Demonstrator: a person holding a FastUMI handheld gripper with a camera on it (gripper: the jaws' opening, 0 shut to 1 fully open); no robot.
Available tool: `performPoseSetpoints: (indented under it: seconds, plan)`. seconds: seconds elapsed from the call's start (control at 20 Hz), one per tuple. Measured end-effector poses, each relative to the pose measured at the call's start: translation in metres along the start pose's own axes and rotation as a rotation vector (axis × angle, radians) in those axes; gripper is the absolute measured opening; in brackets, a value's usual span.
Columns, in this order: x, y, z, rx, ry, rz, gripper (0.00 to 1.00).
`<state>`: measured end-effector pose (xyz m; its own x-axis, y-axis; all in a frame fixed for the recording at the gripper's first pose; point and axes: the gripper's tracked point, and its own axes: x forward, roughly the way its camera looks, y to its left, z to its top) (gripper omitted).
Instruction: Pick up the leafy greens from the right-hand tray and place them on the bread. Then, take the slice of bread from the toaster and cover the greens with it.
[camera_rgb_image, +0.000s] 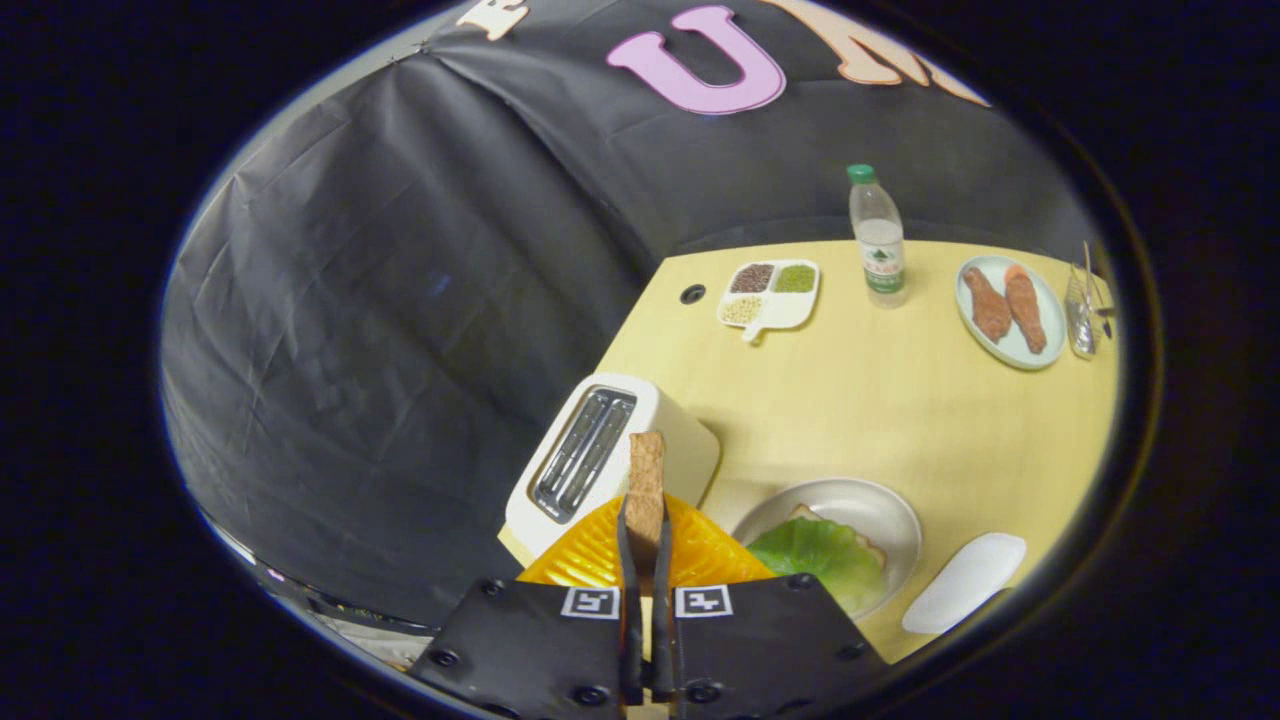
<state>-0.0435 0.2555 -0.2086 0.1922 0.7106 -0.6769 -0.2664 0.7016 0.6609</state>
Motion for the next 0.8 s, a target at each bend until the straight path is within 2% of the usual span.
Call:
performPoseSetpoints:
  seconds: [0.15, 0.8]
  plan:
    - [-0.001, -0.021, -0.01, 0.01, -0.009, -0.037, 0.06]
    - [0.011, -0.09, -0.06, 0.144, -0.009, -0.075, 0.06]
